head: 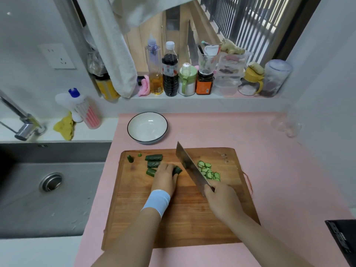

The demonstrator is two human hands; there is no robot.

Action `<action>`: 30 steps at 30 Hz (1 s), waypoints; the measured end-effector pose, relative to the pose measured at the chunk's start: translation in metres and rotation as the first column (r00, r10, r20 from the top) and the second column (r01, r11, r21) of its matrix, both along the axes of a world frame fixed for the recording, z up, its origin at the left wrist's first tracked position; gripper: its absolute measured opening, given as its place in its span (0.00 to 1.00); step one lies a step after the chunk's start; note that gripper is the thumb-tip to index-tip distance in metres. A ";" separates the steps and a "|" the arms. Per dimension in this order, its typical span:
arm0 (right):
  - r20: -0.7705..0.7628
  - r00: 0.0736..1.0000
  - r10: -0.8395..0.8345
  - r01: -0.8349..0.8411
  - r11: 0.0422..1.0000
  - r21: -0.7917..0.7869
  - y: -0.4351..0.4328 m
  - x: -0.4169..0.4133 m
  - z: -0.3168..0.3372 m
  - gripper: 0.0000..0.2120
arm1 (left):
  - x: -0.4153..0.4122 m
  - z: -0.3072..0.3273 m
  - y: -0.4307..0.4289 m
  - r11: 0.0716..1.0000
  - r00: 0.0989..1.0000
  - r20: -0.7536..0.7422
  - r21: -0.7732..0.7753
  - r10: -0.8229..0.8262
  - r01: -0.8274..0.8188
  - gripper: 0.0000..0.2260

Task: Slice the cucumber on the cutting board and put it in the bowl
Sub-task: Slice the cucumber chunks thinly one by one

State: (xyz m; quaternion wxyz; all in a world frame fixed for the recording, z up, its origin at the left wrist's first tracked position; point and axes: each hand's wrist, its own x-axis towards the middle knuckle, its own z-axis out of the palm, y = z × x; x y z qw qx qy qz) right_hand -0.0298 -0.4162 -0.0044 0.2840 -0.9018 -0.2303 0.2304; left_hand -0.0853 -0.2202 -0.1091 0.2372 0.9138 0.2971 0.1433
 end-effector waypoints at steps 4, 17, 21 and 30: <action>0.081 0.995 0.061 -0.060 0.998 -0.025 -0.010 -0.011 -0.003 0.10 | -0.037 -0.002 -0.021 0.999 0.995 0.097 0.053 0.006 -0.011 0.09; 0.204 0.914 0.350 -0.335 0.936 -0.104 -0.023 -0.040 -0.012 0.11 | -0.104 -0.018 -0.067 0.984 0.974 0.137 -0.009 0.178 -0.179 0.08; 0.250 0.872 0.420 -0.391 0.906 -0.162 -0.020 -0.044 -0.018 0.15 | -0.104 -0.018 -0.070 0.985 0.970 0.171 -0.016 0.171 -0.171 0.06; 0.219 0.891 0.398 -0.365 0.914 -0.177 -0.008 -0.044 -0.028 0.15 | -0.099 -0.017 -0.061 0.995 0.981 0.169 -0.006 0.094 -0.095 0.07</action>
